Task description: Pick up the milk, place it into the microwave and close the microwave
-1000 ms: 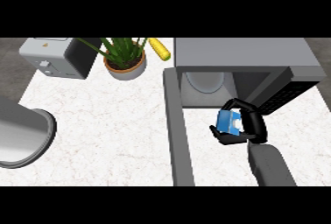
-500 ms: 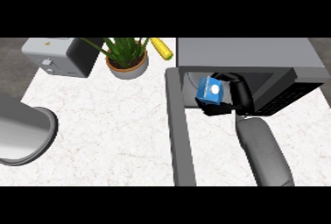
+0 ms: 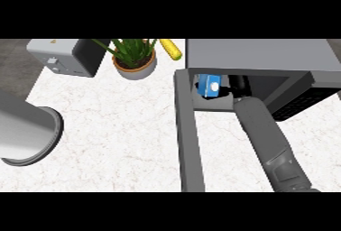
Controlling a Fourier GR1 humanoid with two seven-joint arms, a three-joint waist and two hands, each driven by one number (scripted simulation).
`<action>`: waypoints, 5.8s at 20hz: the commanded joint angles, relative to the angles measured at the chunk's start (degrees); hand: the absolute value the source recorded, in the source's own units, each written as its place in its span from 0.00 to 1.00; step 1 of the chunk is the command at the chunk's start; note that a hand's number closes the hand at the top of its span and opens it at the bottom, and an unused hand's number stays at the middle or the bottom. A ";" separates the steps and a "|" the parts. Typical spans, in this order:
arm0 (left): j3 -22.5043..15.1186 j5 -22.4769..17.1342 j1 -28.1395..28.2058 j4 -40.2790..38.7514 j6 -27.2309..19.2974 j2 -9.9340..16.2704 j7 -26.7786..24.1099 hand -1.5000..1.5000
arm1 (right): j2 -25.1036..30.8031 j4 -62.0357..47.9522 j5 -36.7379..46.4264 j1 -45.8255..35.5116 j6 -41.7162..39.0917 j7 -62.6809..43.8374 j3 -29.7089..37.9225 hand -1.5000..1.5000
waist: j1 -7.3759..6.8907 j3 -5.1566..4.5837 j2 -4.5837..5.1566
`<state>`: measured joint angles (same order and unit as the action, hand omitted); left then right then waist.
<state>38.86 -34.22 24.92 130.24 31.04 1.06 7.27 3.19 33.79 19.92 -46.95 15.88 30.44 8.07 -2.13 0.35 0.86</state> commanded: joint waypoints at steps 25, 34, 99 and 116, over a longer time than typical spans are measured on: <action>-1.93 2.31 -8.10 -5.41 0.03 3.12 -0.03 0.00 | 11.64 -26.82 9.32 -12.54 31.41 2.90 2.54 0.00 | -5.37 -0.24 3.11; -2.15 5.61 -9.53 -7.02 0.41 4.46 -0.11 0.00 | 13.07 -27.79 10.83 -15.09 29.08 1.39 1.37 0.00 | -5.75 0.01 2.93; -59.87 40.79 -35.96 -37.42 -13.53 -1.06 -3.95 1.00 | 4.75 24.34 -13.54 47.06 -32.03 19.84 5.74 0.00 | 4.41 -0.43 -0.94; -83.99 28.36 -49.56 -75.29 -49.18 -1.05 -32.49 1.00 | 9.37 58.98 -27.42 59.13 -44.15 4.30 3.13 0.00 | 6.91 -0.62 -0.27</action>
<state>-39.72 -0.33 -21.97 61.50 -12.04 0.25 -21.05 12.19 86.68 -4.29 11.14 -25.04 37.81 12.00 3.86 -0.21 0.26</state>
